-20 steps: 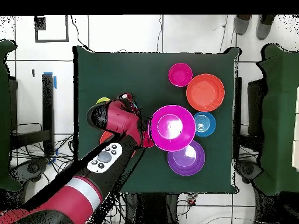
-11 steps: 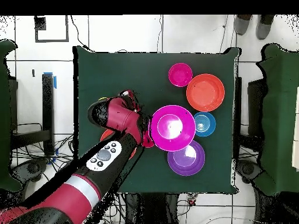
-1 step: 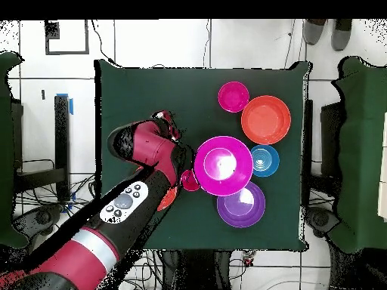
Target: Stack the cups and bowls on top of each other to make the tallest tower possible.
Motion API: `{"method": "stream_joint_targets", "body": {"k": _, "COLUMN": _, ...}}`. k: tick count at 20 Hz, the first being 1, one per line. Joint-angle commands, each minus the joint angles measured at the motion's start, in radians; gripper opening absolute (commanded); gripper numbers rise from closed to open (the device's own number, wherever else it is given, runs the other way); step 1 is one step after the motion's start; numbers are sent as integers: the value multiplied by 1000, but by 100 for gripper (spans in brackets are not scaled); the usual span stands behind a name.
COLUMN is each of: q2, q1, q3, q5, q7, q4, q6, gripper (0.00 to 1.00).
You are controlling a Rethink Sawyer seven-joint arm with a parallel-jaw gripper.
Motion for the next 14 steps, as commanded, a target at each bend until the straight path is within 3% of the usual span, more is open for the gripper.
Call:
{"method": "stream_joint_targets", "body": {"k": 1, "q2": 16, "q1": 28, "q3": 21, "q5": 34, "q7": 275, "q4": -96, "q6": 188, "gripper": 100}}
{"method": "stream_joint_targets", "body": {"k": 14, "q2": 63, "q1": 50, "q3": 18, "q5": 59, "q7": 260, "q4": -106, "q6": 166, "gripper": 100}}
